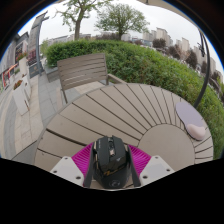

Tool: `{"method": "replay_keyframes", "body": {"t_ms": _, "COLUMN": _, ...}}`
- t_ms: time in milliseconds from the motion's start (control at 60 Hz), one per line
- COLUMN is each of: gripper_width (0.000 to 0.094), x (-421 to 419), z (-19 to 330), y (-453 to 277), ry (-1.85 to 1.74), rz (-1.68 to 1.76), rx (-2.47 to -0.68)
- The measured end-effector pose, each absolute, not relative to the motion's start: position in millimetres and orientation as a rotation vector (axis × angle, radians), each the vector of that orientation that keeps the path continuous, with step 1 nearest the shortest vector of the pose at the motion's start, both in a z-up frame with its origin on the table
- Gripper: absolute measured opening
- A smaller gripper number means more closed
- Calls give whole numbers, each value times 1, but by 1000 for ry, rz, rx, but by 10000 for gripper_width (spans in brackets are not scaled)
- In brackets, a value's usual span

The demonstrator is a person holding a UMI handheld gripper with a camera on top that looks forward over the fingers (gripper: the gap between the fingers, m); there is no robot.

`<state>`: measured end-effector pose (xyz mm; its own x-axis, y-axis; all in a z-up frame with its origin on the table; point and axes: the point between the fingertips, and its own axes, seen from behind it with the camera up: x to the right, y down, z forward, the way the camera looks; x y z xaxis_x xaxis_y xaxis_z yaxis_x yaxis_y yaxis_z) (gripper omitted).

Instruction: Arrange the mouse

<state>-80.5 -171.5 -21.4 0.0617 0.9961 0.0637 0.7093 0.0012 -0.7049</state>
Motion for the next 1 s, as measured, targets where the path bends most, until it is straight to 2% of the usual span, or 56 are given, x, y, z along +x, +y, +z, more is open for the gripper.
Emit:
{"method": "replay_keyframes", "body": {"t_ms": 67, "gripper_width": 531, "x": -78, "z": -21, "y": -164, "ry": -1720, "rz": 614, "rx": -1766}}
{"method": "replay_keyframes", "body": {"t_ms": 217, "gripper_width": 527, "x": -73, "z": -8, "y": -148, "ry": -1733, "rz": 621, "rx": -1818}}
{"method": "replay_keyframes", "body": {"t_ms": 300, "gripper_width": 527, "x": -75, "z": 21, "y": -129, "ry": -1722, "rz": 640, "rx": -1826}}
{"method": "replay_keyframes", "body": {"t_ms": 433, "gripper_width": 527, "x": -96, "z": 95, "y": -78, "ry": -1656, "rz": 698, "rx": -1798}}
{"method": "replay_keyframes", "body": {"t_ms": 500, "gripper_width": 527, "x": -113, "z": 120, "y": -38, "ry": -1616, "rz": 706, "rx": -1792}}
{"method": "replay_keyframes", "body": {"t_ms": 567, "gripper_width": 527, "x": -133, "z": 144, "y": 10, "ry": -1554, "rz": 705, "rx": -1798}}
{"method": "replay_keyframes", "body": {"t_ms": 633, "gripper_width": 527, "x": -158, "z": 151, "y": 66, "ry": -1490, "rz": 667, "rx": -1785}}
{"method": "replay_keyframes", "body": {"t_ms": 733, "gripper_width": 526, "x": -185, "z": 134, "y": 148, "ry": -1421, "rz": 595, "rx": -1805}}
{"method": "replay_keyframes", "body": {"t_ms": 867, "gripper_width": 526, "x": -201, "z": 65, "y": 230, "ry": -1378, "rz": 509, "rx": -1910}}
{"method": "replay_keyframes", "body": {"t_ms": 1000, "gripper_width": 546, "x": -195, "z": -4, "y": 260, "ry": -1420, "rz": 460, "rx": -1998}}
